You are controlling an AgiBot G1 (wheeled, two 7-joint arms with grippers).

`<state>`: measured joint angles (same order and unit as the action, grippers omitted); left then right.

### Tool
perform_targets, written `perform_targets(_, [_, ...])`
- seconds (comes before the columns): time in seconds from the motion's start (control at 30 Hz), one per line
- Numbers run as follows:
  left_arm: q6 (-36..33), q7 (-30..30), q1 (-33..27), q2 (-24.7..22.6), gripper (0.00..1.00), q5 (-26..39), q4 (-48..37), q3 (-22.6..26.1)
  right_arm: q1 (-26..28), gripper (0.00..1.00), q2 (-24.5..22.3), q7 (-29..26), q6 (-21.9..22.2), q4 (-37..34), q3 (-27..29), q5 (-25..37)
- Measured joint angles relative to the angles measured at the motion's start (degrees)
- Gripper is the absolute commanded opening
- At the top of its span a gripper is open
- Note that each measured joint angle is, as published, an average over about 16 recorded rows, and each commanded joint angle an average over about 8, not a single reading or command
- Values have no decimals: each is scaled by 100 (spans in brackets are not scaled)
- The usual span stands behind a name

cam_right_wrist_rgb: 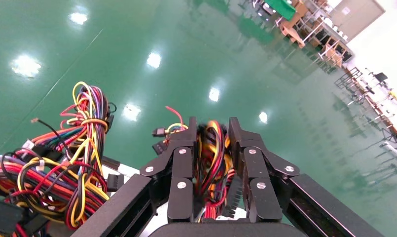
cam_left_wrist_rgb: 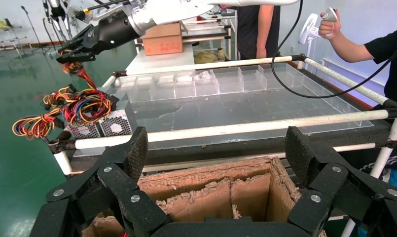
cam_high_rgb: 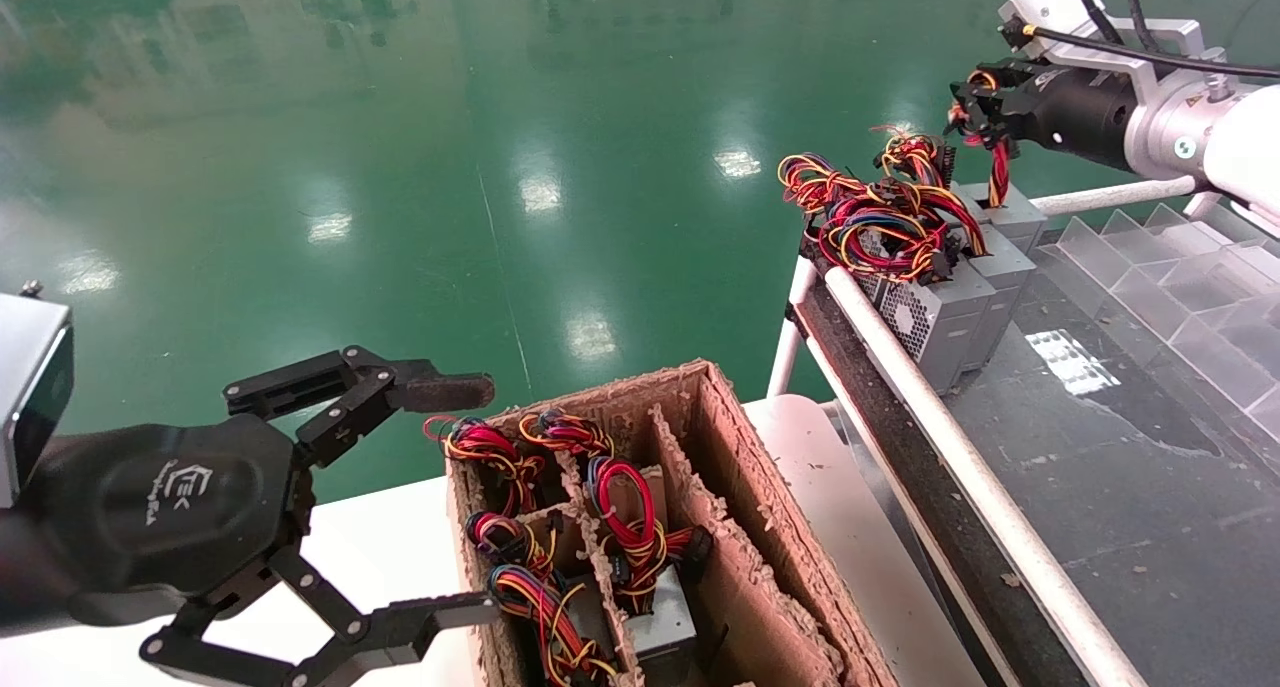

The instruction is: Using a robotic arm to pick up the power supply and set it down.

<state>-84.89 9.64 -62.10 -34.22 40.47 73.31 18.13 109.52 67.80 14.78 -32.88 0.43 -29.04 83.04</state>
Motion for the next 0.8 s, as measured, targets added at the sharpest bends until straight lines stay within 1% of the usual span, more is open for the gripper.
perform_targets(0.33, [1, -1, 0, 1, 100, -1, 0, 2, -40, 100, -29, 72, 45, 25, 72, -103])
perform_targets(0.5, [1, -2, -1, 1, 100, -2, 0, 3, -12, 100, -88, 48, -24, 37, 158, -227])
perform_targets(0.67, [2, -2, -1, 2, 100, -3, 0, 4, 81, 100, -220, -117, -289, 37, 341, -491])
perform_targets(0.8, [2, -2, -1, 2, 100, -3, 0, 5, 193, 100, -387, -407, -687, 8, 577, -832])
